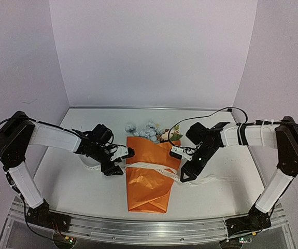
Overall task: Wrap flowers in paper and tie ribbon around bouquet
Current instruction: Pick up the ribbon from the folded bouquet, then tie the ribbon around the folded bouquet, then place the half-tied ribbon at the center of the board.
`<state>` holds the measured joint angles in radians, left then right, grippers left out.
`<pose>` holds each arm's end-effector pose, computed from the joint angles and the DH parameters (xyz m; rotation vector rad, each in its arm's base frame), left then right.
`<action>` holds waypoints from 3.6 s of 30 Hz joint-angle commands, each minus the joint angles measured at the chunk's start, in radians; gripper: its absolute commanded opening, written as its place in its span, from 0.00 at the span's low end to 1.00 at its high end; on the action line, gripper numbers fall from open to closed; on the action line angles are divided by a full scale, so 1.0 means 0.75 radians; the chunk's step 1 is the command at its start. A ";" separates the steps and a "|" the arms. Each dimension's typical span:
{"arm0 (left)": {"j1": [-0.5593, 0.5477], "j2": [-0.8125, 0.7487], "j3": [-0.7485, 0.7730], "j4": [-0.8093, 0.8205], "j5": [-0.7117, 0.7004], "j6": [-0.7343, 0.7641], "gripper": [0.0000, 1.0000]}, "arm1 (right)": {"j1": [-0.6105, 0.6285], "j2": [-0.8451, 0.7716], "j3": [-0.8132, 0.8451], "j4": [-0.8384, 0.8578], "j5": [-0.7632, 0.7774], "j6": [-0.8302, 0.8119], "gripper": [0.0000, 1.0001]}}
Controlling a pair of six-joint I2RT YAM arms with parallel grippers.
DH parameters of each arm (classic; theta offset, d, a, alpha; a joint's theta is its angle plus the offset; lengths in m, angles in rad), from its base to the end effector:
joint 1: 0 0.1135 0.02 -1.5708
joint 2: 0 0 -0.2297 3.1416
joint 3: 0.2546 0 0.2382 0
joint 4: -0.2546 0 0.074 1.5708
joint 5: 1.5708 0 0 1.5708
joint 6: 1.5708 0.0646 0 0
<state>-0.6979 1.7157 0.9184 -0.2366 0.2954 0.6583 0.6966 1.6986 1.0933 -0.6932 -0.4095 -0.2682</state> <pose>0.2382 -0.2243 0.1011 1.7033 1.9459 -0.3985 0.2204 0.2179 0.1311 -1.4132 2.5215 0.6704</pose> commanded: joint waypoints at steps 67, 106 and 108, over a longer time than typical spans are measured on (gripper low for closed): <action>0.746 -0.498 -0.413 0.086 0.170 -2.078 0.00 | -0.272 0.051 -0.070 0.044 0.366 1.383 0.00; 1.229 -0.545 -0.434 -0.112 -0.031 -1.736 0.00 | -0.270 -0.407 -0.405 -0.294 0.546 1.162 0.00; 1.193 -0.535 -0.409 -0.126 -0.045 -1.707 0.00 | -0.265 -0.371 -0.378 -0.322 0.539 1.149 0.00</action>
<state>0.1754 1.3042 0.5373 -0.3702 0.4893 -0.6744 0.5129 1.3823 0.7861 -0.6991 -0.2401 0.6265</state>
